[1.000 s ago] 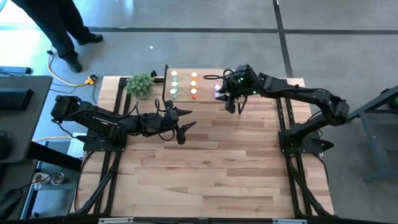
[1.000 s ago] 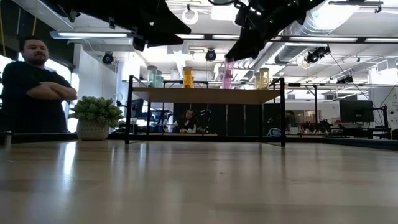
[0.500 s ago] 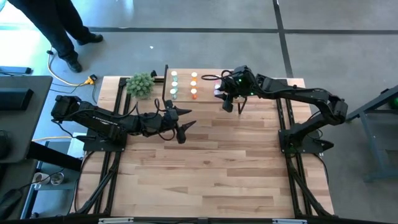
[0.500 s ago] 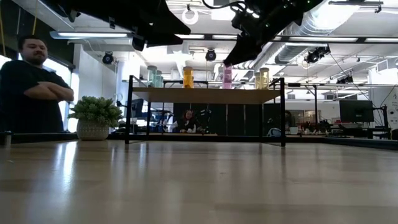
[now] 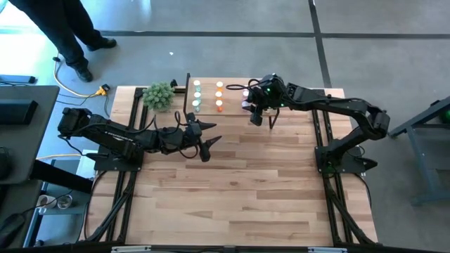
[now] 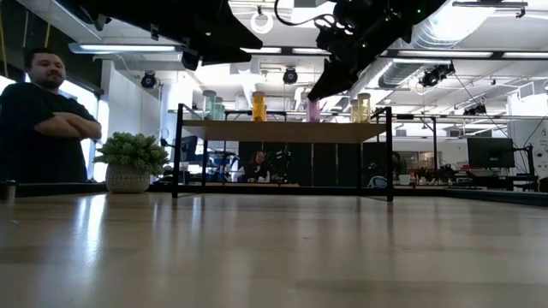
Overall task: Pick and place medicine bottles onto shelf by color
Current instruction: Put the purple pill bottle on the shelf aligned with the purple pill bottle
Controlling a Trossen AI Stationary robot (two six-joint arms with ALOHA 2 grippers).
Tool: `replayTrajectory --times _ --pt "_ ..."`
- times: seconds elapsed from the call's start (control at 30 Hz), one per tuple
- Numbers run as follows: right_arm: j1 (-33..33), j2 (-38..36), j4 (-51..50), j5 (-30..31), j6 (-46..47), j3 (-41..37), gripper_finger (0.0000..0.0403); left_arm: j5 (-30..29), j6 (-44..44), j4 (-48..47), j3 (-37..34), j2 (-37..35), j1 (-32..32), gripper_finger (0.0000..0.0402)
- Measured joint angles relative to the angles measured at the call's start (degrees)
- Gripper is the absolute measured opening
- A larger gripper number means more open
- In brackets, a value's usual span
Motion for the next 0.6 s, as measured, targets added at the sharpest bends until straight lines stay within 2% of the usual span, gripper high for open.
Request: replayTrajectory --times 0.33,0.6 --pt "0.09 -0.16 -0.24 -0.02 0.71 0.04 0.0108 -0.13 0.76 0.0 0.0 0.0 0.0 0.0239" --pt "-0.42 -1.42 -0.62 0.29 4.99 0.04 0.0108 -0.13 1.49 0.0 0.0 0.0 0.0 0.0239"
